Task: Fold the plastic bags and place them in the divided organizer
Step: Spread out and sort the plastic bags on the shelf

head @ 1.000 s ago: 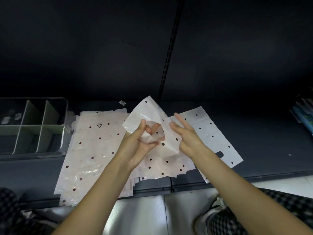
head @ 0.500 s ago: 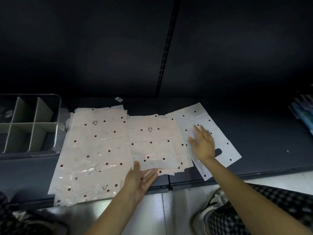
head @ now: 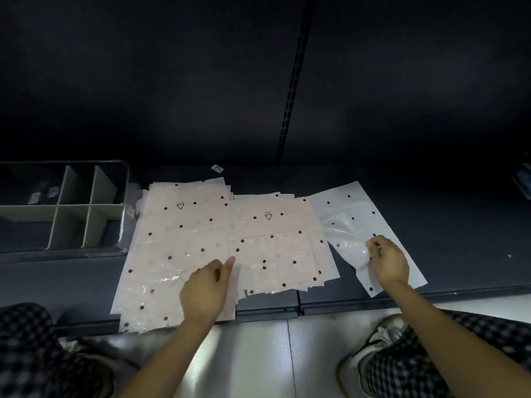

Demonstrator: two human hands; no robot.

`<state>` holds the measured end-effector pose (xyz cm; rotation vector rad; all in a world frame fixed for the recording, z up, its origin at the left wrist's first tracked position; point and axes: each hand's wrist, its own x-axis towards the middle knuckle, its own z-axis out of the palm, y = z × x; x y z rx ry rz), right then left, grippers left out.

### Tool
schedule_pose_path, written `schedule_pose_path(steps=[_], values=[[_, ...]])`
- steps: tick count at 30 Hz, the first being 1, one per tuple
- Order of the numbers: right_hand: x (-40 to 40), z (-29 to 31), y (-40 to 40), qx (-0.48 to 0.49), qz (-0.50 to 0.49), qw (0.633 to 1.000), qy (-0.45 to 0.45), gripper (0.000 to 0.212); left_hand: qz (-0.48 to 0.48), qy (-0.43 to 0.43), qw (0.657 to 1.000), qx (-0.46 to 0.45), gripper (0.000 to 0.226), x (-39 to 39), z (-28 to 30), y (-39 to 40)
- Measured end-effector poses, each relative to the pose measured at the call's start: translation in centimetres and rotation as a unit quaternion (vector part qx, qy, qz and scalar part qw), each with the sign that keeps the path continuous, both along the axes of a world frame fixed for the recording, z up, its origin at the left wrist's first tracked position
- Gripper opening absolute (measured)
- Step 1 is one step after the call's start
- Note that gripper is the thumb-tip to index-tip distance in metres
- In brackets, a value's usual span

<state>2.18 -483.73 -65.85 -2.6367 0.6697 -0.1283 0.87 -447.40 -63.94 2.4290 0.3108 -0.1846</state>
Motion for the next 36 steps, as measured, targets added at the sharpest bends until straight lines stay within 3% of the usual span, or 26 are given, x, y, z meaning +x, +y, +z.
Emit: schedule_pose_path(steps=[2, 3, 6, 8, 11, 13, 18, 20, 23, 25, 28, 31, 34, 36], values=[[0.3, 1.1, -0.1, -0.012, -0.013, 1.000, -0.020, 0.020, -0.044, -0.089, 0.992, 0.084, 0.031, -0.1, -0.7, 2.2], [0.5, 1.6, -0.3, -0.027, -0.016, 0.999, -0.026, 0.021, -0.079, -0.074, 0.988, 0.112, 0.029, -0.2, -1.1, 3.1], [1.7, 3.3, -0.6, -0.056, -0.001, 0.998, 0.007, 0.025, -0.195, 0.047, 0.964, 0.176, 0.053, -1.0, -2.2, 5.4], [1.8, 3.9, -0.1, -0.011, 0.040, 0.996, 0.073, 0.030, -0.226, 0.068, 0.955, 0.179, 0.057, -1.3, -2.5, 6.0], [-0.3, 2.7, 1.6, 0.043, 0.114, 0.972, 0.202, 0.068, -0.228, 0.093, 0.951, 0.188, 0.059, -1.8, -2.5, 6.1], [-2.4, 0.8, 2.9, 0.004, 0.133, 0.963, 0.234, 0.075, -0.231, 0.116, 0.946, 0.196, 0.060, -2.0, -2.5, 6.3], [-6.3, -1.7, 3.6, 0.061, -0.018, 0.998, 0.025, 0.031, -0.229, 0.158, 0.944, 0.177, 0.059, -1.8, -1.9, 7.8], [-6.2, -1.0, 3.3, 0.102, -0.094, 0.990, -0.017, 0.029, -0.233, 0.165, 0.945, 0.158, 0.059, -1.7, -1.6, 8.4], [-4.6, 1.5, 3.9, 0.149, -0.178, 0.969, -0.090, 0.040, -0.213, 0.168, 0.957, 0.106, 0.056, -1.2, -1.2, 8.9], [-3.2, 3.5, 5.3, 0.164, -0.165, 0.962, -0.142, 0.043, -0.186, 0.166, 0.966, 0.075, 0.051, -1.0, -0.9, 8.7], [-0.8, 5.8, 9.4, 0.194, -0.041, 0.967, -0.158, 0.040, -0.128, 0.109, 0.986, 0.016, 0.037, -0.7, -0.5, 8.2], [1.5, 7.6, 15.3, 0.244, 0.131, 0.957, -0.089, 0.032, -0.021, 0.017, 0.985, -0.172, 0.027, -0.1, 0.8, 7.7], [2.6, 8.2, 21.8, 0.270, 0.285, 0.919, 0.006, 0.041, 0.020, 0.028, 0.933, -0.357, 0.046, 0.7, 2.7, 8.0], [2.7, 8.1, 25.9, 0.269, 0.352, 0.895, 0.045, 0.045, -0.004, 0.045, 0.913, -0.405, 0.069, 0.9, 3.4, 8.7]])
